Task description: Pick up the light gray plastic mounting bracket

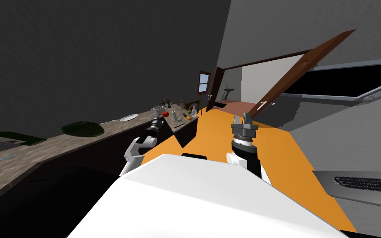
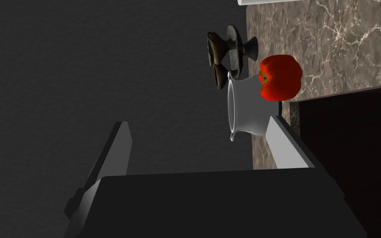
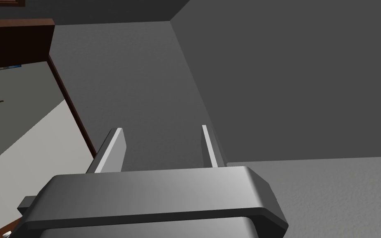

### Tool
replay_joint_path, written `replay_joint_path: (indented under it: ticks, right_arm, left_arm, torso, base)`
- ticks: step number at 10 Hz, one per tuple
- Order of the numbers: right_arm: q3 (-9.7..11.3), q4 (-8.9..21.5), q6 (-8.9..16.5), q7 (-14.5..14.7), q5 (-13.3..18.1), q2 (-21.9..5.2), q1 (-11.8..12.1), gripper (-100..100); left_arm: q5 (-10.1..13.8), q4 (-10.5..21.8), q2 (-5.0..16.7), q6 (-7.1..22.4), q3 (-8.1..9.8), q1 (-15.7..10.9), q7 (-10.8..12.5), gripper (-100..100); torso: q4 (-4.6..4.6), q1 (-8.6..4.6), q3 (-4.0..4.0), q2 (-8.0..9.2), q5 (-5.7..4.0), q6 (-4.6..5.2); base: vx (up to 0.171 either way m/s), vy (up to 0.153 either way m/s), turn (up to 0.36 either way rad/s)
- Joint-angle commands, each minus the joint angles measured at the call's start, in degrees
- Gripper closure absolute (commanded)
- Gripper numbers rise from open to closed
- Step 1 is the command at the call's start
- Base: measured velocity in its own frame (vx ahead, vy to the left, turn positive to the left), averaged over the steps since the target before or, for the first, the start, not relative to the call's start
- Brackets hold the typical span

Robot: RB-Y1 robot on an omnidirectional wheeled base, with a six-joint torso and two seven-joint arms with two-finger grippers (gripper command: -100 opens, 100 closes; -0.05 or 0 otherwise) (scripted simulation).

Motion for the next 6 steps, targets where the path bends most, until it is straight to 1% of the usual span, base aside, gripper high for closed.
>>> replay_joint_path:
  ticks: [1,2,3,5,6]
  right_arm:
    - [0.00,0.00,0.00,0.00,0.00,0.00,0.00,0]
    - [0.00,0.00,0.00,0.00,0.00,0.00,0.00,0]
    - [0.00,0.00,0.00,0.00,0.00,0.00,0.00,0]
    - [0.00,0.00,0.00,0.00,0.00,0.00,0.00,0]
    - [0.00,0.00,0.00,0.00,0.00,0.00,0.00,0]
  left_arm:
    - [0.84,0.27,0.80,2.86,0.56,0.14,0.48,-100]
    - [0.84,0.27,0.80,3.86,0.56,0.14,0.48,-100]
    - [2.47,1.17,2.34,5.83,1.61,-0.25,1.27,-100]
    - [2.47,1.17,2.34,8.65,1.61,-0.25,1.27,-100]
    - [4.17,2.12,3.82,10.34,2.63,-0.69,2.05,-100]
  torso:
    - [0.00,0.00,0.00,0.00,0.00,0.00]
    - [0.00,-0.02,-0.01,-0.01,0.00,-0.01]
    - [0.00,0.02,0.00,0.01,0.00,-0.01]
    - [-0.01,-0.03,-0.02,-0.04,-0.01,-0.01]
    - [-0.01,0.01,-0.01,-0.02,0.00,-0.01]
  base:
    - [0.012,-0.029,-0.014]
    - [0.006,-0.016,0.007]
    - [0.014,-0.032,-0.038]
    - [0.016,-0.025,-0.008]
    - [0.024,-0.039,-0.054]
